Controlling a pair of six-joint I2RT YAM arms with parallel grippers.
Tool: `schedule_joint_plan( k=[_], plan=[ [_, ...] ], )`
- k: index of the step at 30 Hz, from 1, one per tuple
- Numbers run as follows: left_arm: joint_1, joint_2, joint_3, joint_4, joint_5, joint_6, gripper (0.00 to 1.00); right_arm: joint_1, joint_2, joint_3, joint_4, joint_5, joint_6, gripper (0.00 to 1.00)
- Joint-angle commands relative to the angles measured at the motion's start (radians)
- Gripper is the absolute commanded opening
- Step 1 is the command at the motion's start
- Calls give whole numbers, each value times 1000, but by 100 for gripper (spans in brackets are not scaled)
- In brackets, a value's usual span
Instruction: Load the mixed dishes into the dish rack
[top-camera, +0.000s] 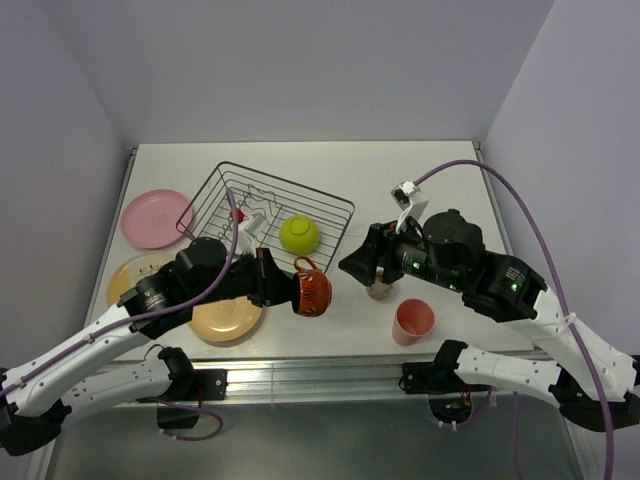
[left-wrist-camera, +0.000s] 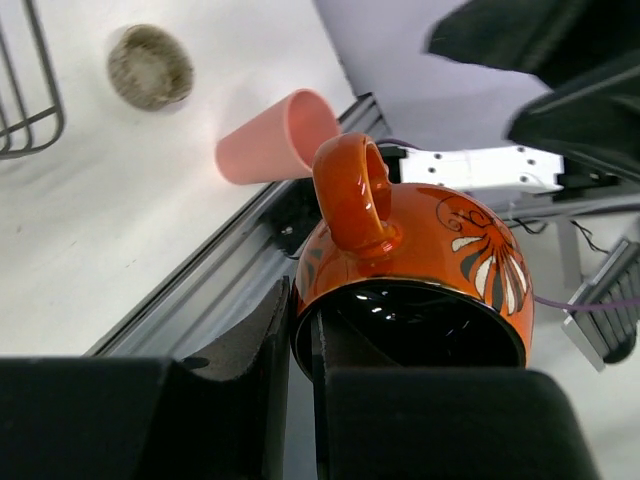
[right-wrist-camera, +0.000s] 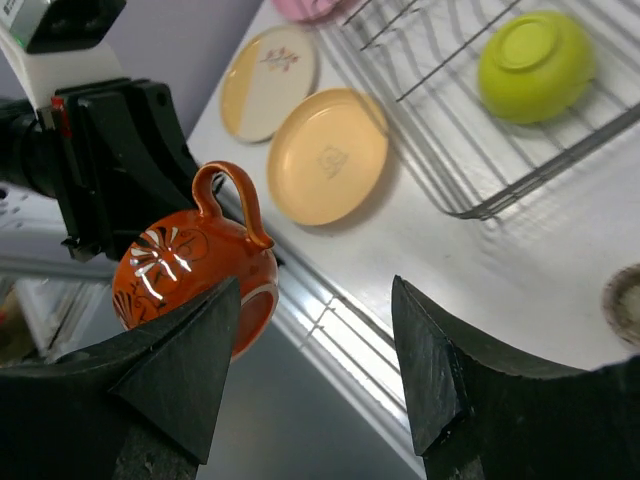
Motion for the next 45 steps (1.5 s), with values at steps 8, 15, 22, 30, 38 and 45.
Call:
schedule_joint_plan(
  k=[8, 15, 22, 30, 38, 45],
  plan=[
    [-5, -41, -23, 171, 115, 72, 0, -68, 34, -94, 342, -391, 30, 65],
    [-17, -61, -25, 215, 138, 91, 0, -77, 58, -157, 507, -527, 100, 59],
    [-21, -64, -21, 231, 147, 99, 0, -81, 72, -229, 617, -603, 162, 53],
    [-22, -55, -14, 235, 143, 99, 0, -81, 67, -290, 750, -695, 232, 34],
    [-22, -63, -11, 238, 159, 112, 0, -83, 57, -319, 761, -733, 241, 0],
    [-22, -72, 6, 179, 144, 131, 0, -97, 60, -298, 761, -730, 231, 0]
  ],
)
